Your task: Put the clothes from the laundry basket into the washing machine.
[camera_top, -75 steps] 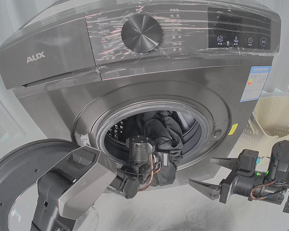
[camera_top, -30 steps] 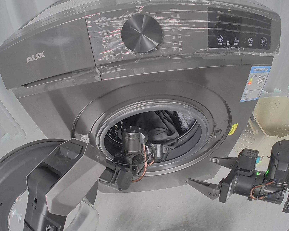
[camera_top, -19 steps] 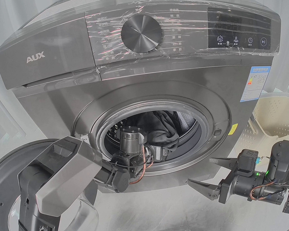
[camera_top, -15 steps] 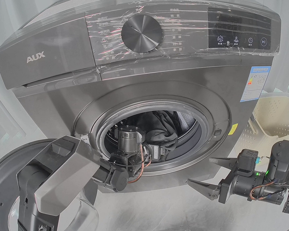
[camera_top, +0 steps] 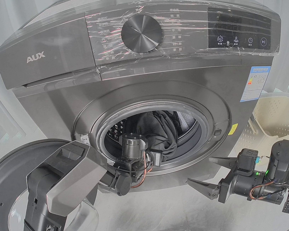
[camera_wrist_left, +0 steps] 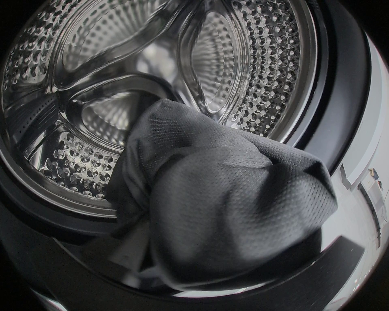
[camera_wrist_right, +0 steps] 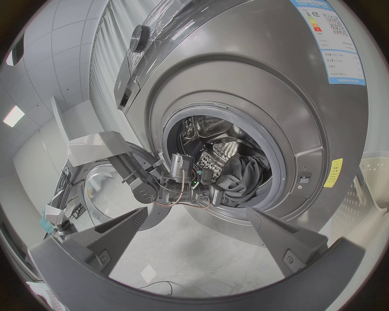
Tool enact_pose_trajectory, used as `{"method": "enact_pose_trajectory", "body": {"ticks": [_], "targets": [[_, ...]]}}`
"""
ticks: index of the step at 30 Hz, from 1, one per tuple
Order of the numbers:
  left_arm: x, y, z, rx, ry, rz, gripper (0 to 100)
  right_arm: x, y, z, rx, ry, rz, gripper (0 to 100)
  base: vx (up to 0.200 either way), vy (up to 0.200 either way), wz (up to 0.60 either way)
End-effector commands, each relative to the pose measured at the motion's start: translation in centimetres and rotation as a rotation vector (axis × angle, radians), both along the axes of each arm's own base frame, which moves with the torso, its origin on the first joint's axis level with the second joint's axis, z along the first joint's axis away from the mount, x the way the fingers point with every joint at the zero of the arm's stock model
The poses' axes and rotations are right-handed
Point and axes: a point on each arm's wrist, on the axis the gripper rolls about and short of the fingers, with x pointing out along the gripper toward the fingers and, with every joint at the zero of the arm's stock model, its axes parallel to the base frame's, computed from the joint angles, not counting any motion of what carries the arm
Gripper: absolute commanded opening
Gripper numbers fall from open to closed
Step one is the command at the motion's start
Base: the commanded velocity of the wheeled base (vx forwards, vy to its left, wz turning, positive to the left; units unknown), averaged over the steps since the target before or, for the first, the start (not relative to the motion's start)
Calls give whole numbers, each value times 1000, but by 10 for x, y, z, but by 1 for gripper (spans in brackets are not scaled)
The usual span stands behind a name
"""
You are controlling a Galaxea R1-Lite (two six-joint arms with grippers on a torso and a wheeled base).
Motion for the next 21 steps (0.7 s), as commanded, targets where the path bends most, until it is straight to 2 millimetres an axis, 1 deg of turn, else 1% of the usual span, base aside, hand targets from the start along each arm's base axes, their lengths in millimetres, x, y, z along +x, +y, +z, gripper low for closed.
{"method": "enact_pose_trajectory", "body": {"ticks": [1, 4, 6, 10, 14, 17, 20, 21], "targets": [[3, -1, -5, 2, 5, 1, 0, 1, 1, 1, 4, -3, 1, 100, 0, 0, 0], [7, -3, 1, -16, -19, 4, 0, 0, 1, 1, 4, -3, 3, 100, 0, 0, 0], [14, -7, 14, -51, -65, 10, 0, 0, 1, 1, 5, -5, 3, 100, 0, 0, 0], [36, -7, 38, -121, -173, 60, 0, 0, 1, 1, 4, -7, 3, 100, 0, 0, 0], [56, -7, 57, -195, -260, 113, 0, 1, 1, 2, 9, -9, 1, 100, 0, 0, 0], [68, -3, 63, -221, -303, 131, 0, 1, 1, 2, 9, -9, 1, 100, 0, 0, 0], [79, 0, 64, -239, -336, 150, 0, 2, 2, 2, 10, -8, 1, 100, 0, 0, 0], [79, 0, 64, -239, -336, 150, 0, 2, 2, 2, 10, -8, 1, 100, 0, 0, 0]]}}
